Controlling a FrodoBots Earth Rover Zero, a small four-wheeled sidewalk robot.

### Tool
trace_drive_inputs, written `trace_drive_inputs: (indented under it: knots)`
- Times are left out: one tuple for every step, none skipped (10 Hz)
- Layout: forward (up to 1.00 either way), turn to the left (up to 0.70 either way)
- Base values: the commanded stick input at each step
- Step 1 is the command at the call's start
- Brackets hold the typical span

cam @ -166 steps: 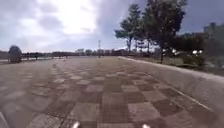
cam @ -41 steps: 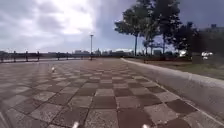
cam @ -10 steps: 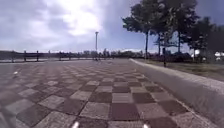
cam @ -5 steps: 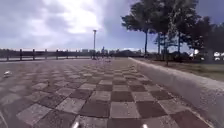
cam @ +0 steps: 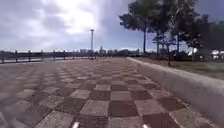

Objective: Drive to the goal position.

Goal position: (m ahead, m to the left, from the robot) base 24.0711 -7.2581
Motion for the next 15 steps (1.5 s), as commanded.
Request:
trace_drive_inputs:
  knots:
    - [0.70, 0.00]
    - [0.70, 0.00]
    - [0.70, 0.00]
    - [0.70, 0.00]
    - [0.70, 0.29]
    - [0.70, 0.35]
    - [0.70, 0.35]
    - [0.70, 0.35]
    - [0.70, 0.35]
    - [0.70, 0.00]
    - [0.70, 0.00]
    - [0.70, 0.00]
    - [0.70, 0.00]
    - [0.70, 0.00]
    - [0.70, 0.00]
